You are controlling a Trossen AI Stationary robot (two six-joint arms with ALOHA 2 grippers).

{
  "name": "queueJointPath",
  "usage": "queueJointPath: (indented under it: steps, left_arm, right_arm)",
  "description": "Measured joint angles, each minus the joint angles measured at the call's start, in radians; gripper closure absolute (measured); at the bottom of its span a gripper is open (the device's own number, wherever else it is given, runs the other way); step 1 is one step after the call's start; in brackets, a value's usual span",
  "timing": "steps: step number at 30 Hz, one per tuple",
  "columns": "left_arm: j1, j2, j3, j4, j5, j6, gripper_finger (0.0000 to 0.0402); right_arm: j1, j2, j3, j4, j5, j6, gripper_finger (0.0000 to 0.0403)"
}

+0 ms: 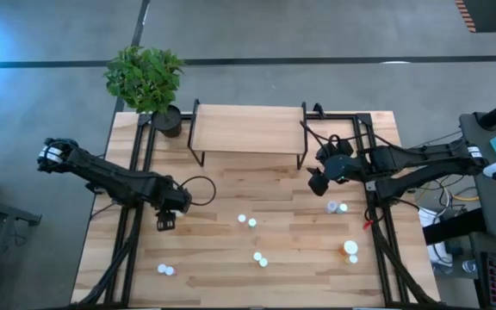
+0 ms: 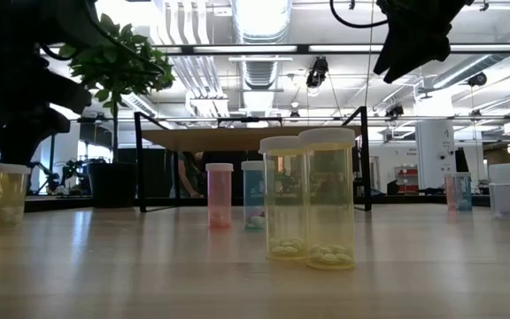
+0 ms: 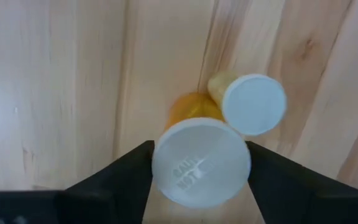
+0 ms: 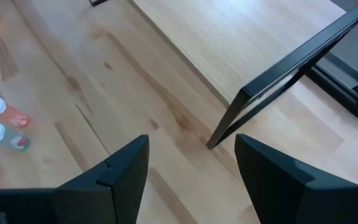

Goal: Pick and place medicine bottles onto shelf by color
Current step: Put the orange pill bottle on the shelf

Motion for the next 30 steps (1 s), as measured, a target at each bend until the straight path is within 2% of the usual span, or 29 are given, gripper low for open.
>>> queueJointPath:
  steps: [6,14,24,30]
  left_arm:
    - [0.002,0.0,-0.003,0.0,0.0,-0.048,0.0211]
    - [0.006,-0.003,0.069,-0.037,0.002,-0.081,0.0195]
    - [0.046,0.003,0.33,-0.122,-0.008,-0.084,0.0204]
    - [0.155,0.084,0.546,-0.244,-0.071,-0.107,0.0205]
  right_arm:
    - [0.0,-0.005,0.0,-0.004,0.0,-0.004,0.0174]
    - [0.0,-0.012,0.0,-0.037,-0.001,0.005,0.0184]
    - [0.0,-0.027,0.0,-0.054,-0.001,0.007,0.0208]
    - [0.0,-0.039,0.0,-0.044,-0.001,-0.001,0.0215]
